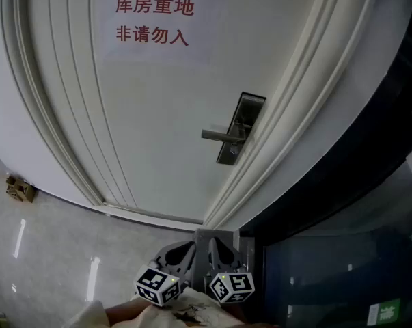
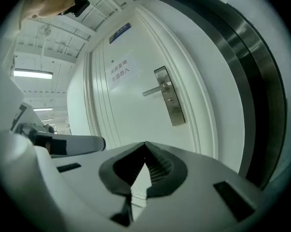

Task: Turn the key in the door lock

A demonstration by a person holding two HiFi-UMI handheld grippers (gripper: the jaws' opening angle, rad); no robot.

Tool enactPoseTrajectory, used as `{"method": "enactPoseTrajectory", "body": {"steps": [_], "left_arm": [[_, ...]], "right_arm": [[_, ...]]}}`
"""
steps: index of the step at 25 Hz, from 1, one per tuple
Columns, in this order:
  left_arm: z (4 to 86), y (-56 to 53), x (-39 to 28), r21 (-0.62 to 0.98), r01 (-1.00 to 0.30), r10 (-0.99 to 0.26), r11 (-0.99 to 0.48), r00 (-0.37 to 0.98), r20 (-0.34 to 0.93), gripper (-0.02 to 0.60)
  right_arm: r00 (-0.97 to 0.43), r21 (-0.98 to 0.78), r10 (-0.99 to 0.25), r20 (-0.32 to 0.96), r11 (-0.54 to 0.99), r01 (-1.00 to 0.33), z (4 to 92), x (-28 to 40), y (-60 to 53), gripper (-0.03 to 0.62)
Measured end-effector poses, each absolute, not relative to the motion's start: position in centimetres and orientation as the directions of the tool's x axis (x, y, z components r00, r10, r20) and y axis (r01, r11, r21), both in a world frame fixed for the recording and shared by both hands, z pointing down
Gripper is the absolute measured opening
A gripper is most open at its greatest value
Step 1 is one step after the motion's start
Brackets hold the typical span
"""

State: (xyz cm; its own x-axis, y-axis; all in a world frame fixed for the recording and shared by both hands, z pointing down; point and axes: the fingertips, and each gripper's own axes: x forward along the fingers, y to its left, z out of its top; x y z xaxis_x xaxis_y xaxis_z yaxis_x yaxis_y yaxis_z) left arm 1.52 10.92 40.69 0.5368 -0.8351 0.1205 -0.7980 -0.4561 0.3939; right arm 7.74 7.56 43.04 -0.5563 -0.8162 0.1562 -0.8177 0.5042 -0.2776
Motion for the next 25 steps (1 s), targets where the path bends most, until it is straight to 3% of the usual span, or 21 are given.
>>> {"method": "enactPoseTrajectory", "body": {"steps": [15, 25], "left_arm": [[40.9, 10.4, 3.3, 0.390, -0.798, -0.830, -0.460, 0.543, 0.131, 0.005], [42.5, 6.8, 4.5, 0.426, -0.784, -0.818, -0.451, 0.554, 0.153, 0.005]], "right_arm": [[-0.571, -0.284, -0.813, 0.116, 0.523, -0.803, 42.9, 8.9, 7.2, 0.009], [-0.555, -0.250, -0.820, 0.141, 0.513, -0.821, 43.6, 10.3, 3.7, 0.056]]}}
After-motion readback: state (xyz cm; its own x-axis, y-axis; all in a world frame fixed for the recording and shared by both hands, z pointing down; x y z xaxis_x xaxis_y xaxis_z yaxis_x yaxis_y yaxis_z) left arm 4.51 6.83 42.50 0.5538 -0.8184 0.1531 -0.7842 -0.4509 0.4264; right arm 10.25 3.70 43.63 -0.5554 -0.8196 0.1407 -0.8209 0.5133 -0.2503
